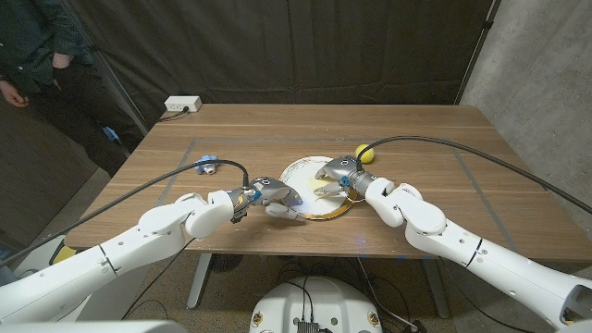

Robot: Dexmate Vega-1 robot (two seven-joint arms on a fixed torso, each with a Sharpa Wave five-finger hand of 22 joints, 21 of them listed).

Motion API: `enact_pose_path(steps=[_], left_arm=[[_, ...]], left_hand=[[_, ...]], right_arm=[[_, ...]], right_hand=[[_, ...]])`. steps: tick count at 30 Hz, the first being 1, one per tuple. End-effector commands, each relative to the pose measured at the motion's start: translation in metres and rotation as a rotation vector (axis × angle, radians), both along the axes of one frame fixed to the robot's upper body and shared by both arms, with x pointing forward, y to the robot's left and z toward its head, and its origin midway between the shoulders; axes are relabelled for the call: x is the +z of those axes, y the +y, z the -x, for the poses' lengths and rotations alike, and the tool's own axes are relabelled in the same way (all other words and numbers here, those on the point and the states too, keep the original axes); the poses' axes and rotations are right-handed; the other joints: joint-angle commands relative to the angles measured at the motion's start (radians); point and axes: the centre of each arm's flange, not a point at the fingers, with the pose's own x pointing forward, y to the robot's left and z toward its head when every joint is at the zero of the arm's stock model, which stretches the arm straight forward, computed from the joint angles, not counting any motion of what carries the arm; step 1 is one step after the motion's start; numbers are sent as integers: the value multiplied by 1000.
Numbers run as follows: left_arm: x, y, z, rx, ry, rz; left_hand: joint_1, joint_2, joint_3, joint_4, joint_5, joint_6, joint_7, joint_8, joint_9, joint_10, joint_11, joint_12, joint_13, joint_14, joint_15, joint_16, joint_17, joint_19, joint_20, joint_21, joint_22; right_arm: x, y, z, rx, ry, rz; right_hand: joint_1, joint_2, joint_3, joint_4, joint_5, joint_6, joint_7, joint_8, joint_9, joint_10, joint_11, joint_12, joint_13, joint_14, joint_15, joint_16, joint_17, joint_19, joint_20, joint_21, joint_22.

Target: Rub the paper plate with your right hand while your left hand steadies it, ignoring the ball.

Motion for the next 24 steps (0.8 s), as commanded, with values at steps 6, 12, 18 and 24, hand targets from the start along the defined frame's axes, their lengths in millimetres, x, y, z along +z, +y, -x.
enact_pose_path(steps=[6, 12, 18, 24], left_arm=[[1, -2, 1, -9, -1, -1], [-2, -1, 1, 1, 2, 3], [-3, 0, 2, 4, 6, 8], [-4, 0, -1, 4, 15, 11]], left_hand=[[-4, 8, -5, 5, 1, 12, 1, -3, 4, 7, -1, 5, 2, -1, -61, 1, 4, -4, -34, 1, 6], [-3, 8, -5, 5, 0, 13, -1, -4, 4, 9, -1, 6, 2, -6, -60, -1, 4, -5, -35, 0, 6], [-2, 9, -6, 5, -1, 13, -2, -4, 4, 9, -1, 6, 2, -8, -59, -2, 4, -6, -35, -1, 6], [-2, 10, -6, 5, -1, 16, 0, -4, 4, 8, -2, 6, 2, -10, -59, -2, 4, -6, -36, -1, 6]], right_arm=[[-4, 4, -10, -78, 25, 1], [-4, 2, -12, -81, 37, -17], [-2, 0, -9, -62, 33, -43], [6, -8, 1, -15, 16, -100]], right_hand=[[-23, -31, -31, 0, 11, -178, 50, -16, 4, -101, 22, -2, 6, -75, -71, 4, 1, -61, -78, -19, -1], [-48, -36, -44, 8, 12, -207, 112, -3, 4, -129, 67, 2, 6, -103, -51, 3, 0, -85, -67, -22, -1], [-74, -37, -57, 15, 14, -304, 149, -11, 3, -205, 86, -2, 5, -165, -32, 2, 0, -137, -46, -30, -3], [-85, -35, -61, 18, 15, -274, 147, 10, 3, -184, 73, 13, 5, -146, -49, 13, -1, -126, -53, -21, -3]])
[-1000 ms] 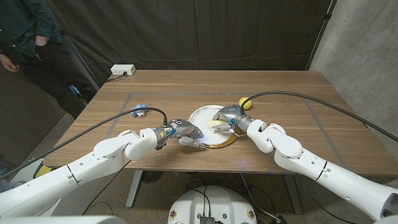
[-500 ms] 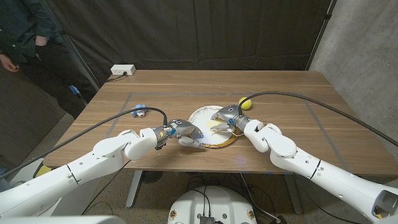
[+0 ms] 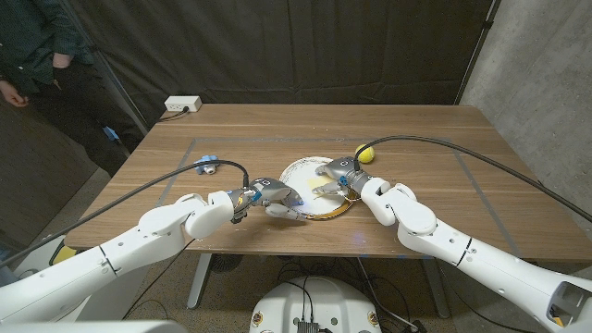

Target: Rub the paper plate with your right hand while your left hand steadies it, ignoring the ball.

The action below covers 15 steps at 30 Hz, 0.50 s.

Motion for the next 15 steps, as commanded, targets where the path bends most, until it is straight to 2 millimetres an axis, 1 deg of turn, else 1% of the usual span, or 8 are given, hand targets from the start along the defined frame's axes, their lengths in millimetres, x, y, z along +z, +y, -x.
enact_pose_path(steps=[1, 5, 7, 11, 13, 14, 15], left_arm=[[-2, 0, -3, 3, 11, 6], [-1, -2, -6, -9, 12, 2], [0, -3, -8, -13, 14, 1], [2, -3, -11, -14, 13, 0], [3, -2, -12, -14, 16, -1], [3, -2, -14, -15, 16, -1], [3, -2, -14, -16, 16, -2]], left_hand=[[10, -2, -3, 2, -2, 10, 5, -4, 4, 7, -1, 8, 2, -3, -59, -2, 4, -4, -38, -1, 6], [11, -1, -3, 2, -2, 10, 4, -5, 4, 7, 0, 8, 2, -1, -60, -1, 4, -5, -37, -1, 6], [11, -1, -3, 2, -2, 10, 4, -5, 4, 7, 0, 8, 2, 0, -59, -1, 4, -5, -37, -1, 6], [12, -1, -3, 2, -3, 10, 3, -5, 4, 7, -1, 8, 2, -1, -60, -1, 4, -5, -37, -1, 6], [12, 0, -3, 2, -3, 9, 3, -6, 4, 7, 0, 8, 2, -1, -60, -1, 4, -5, -37, -2, 6], [12, 0, -3, 2, -3, 9, 3, -6, 4, 7, 0, 8, 2, -1, -60, -1, 4, -5, -37, -2, 6], [12, 0, -3, 2, -3, 9, 3, -6, 4, 7, -1, 8, 2, -1, -61, -1, 4, -5, -37, -2, 6]], right_arm=[[10, -10, 11, 54, -22, -84], [12, -9, 12, 69, -19, -110], [16, -9, 14, 77, -21, -119], [18, -12, 22, 98, -25, -130], [17, -13, 27, 111, -28, -129], [16, -13, 32, 127, -37, -127], [16, -13, 32, 128, -38, -127]], right_hand=[[-12, 3, -6, 1, 10, 35, -1, 20, 1, 24, -12, 17, 3, 18, -58, 14, -1, 10, -63, 7, 1], [-17, 5, -7, 3, 10, 44, -15, 24, 1, 31, -22, 21, 3, 22, -62, 15, -1, 15, -65, 10, 1], [-20, 6, -8, 5, 10, 45, -16, 24, 1, 32, -26, 21, 3, 23, -63, 16, -1, 15, -65, 10, 1], [-31, 6, -12, 10, 9, 48, -19, 25, 1, 35, -28, 23, 3, 27, -64, 18, 0, 17, -65, 12, 1], [-41, 7, -16, 15, 9, 54, -22, 27, 0, 42, -29, 25, 3, 34, -66, 21, 1, 23, -67, 15, 1], [-49, 7, -19, 19, 9, 59, -22, 28, 0, 49, -26, 28, 3, 37, -66, 22, 1, 28, -70, 17, 1], [-53, 8, -20, 21, 8, 62, -23, 29, 0, 54, -26, 30, 3, 43, -67, 24, 1, 30, -72, 18, 1]])
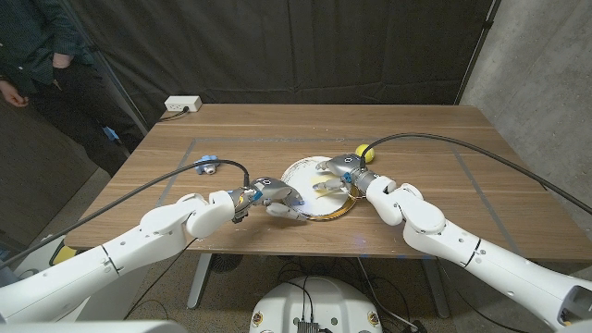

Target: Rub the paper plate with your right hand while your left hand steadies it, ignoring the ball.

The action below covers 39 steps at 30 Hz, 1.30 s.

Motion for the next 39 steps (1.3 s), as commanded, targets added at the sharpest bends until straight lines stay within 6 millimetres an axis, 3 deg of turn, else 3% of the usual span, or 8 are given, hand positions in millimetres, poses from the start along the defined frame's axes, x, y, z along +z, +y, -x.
enact_pose_path(steps=[1, 13, 16, 22, 34, 39], left_arm=[[3, -1, -9, -10, 11, -5], [5, -1, -12, -23, 15, -11], [6, -1, -11, -19, 9, -13], [7, -2, -8, -21, 9, -22], [6, -3, -8, -4, 24, -31], [6, -4, -8, -2, 21, -35]], left_hand=[[1, 11, -3, 2, -3, 4, -3, 0, 3, 4, 3, 1, 1, -1, -61, -1, 4, -3, -38, -2, 6], [2, 13, -3, 3, -4, 5, -1, -1, 3, 3, 5, 0, 1, -1, -60, 0, 4, -3, -38, -2, 6], [3, 13, -3, 3, -5, 6, -1, 0, 3, 3, 5, 0, 1, -1, -59, 0, 4, -3, -38, -2, 6], [4, 14, -3, 3, -5, 6, -3, -1, 3, 6, 5, 1, 1, -1, -59, 0, 4, -3, -38, -2, 6], [5, 14, -4, 3, -7, 4, 0, -3, 3, 4, 5, 0, 1, 0, -60, 0, 4, -3, -37, -2, 6], [5, 14, -4, 3, -8, 4, 0, -3, 3, 3, 5, 0, 1, 0, -58, 0, 4, -3, -37, -2, 6]], right_arm=[[4, -5, 23, 77, -26, -36], [-10, -19, 34, 42, -12, -63], [-15, -19, 36, 39, -15, -49], [-20, -19, 31, 24, 9, -37], [-30, -24, 22, -7, 29, -14], [-35, -22, 20, -9, 37, 0]], right_hand=[[-24, 3, -9, 9, 8, 21, -5, 9, 0, 32, 0, 14, 2, 32, -71, 12, 3, 27, -75, 13, 1], [-50, 8, -17, 18, 10, 81, -13, 24, -1, 95, 2, 33, 1, 93, -86, 24, 1, 75, -97, 30, 0], [-49, 11, -15, 17, 11, 100, -19, 29, -1, 107, -7, 36, 1, 105, -89, 24, 0, 82, -100, 32, 0], [-30, 49, 6, 12, 14, 125, -35, 33, -1, 115, -17, 35, 1, 110, -95, 20, -1, 82, -100, 31, 2], [-40, 70, 12, 16, 6, 175, -31, 40, -3, 165, -14, 47, 1, 155, -106, 26, 0, 112, -111, 42, 3], [-49, 88, 18, 18, -1, 240, -21, 51, -3, 227, -15, 62, 0, 214, -124, 35, -1, 160, -124, 58, 4]])
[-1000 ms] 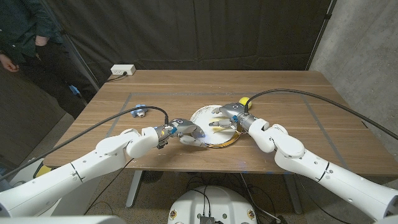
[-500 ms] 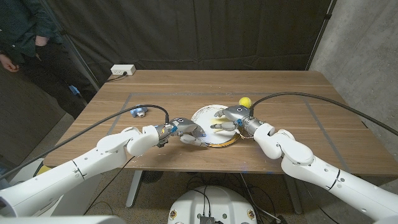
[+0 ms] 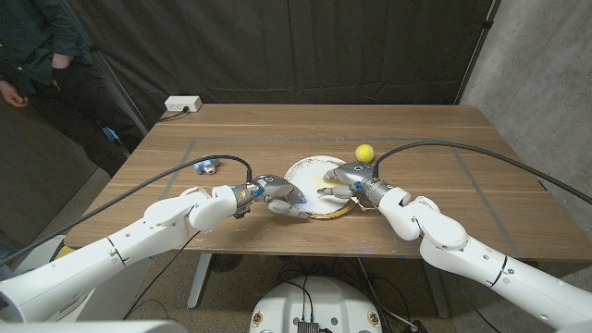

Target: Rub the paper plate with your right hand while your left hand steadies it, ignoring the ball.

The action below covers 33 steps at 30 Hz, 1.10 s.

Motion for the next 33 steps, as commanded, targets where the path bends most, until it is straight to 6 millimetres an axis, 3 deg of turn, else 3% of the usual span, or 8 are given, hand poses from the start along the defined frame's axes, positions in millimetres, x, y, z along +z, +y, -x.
enact_pose_path(steps=[1, 9, 20, 33], left_arm=[[0, -1, 0, 10, 3, -5], [1, 0, 0, 10, 6, 2], [2, -3, 1, 0, 7, 0], [5, -8, -2, -2, 16, -15]], left_hand=[[10, -2, -4, 3, -3, 4, 0, -3, 4, 4, 5, 5, 2, -1, -58, 0, 4, -3, -38, -2, 5], [10, -2, -5, 4, -4, 4, 0, -4, 4, 4, 4, 5, 2, 0, -59, 1, 4, -2, -38, -2, 6], [11, -2, -6, 4, -6, 5, 1, -4, 4, 3, 6, 4, 2, 2, -59, 2, 4, 1, -38, -1, 6], [12, -3, -7, 4, -7, 8, 1, -3, 4, 7, 4, 6, 2, 4, -61, 2, 4, 3, -38, -1, 5]], right_arm=[[-13, 0, -5, -16, 19, 34], [-16, 1, -10, -28, 28, 46], [5, 0, -24, -79, 13, 64], [24, 25, -34, -17, -3, 93]], right_hand=[[-1, 21, 12, 1, -6, 54, 6, 17, 1, 48, -2, 14, 0, 45, -116, 10, 2, 40, -116, 14, 4], [-4, 27, 15, 2, -7, 65, 6, 17, 1, 58, -4, 15, 0, 55, -115, 10, 2, 44, -118, 15, 5], [-8, 29, 15, 2, -9, 56, 9, 8, 0, 50, -2, 8, 0, 48, -112, 2, 2, 40, -116, 12, 5], [-16, 27, 14, 2, -11, 32, 13, -9, 0, 27, -3, -7, 0, 30, -105, -11, 2, 25, -110, 5, 5]])
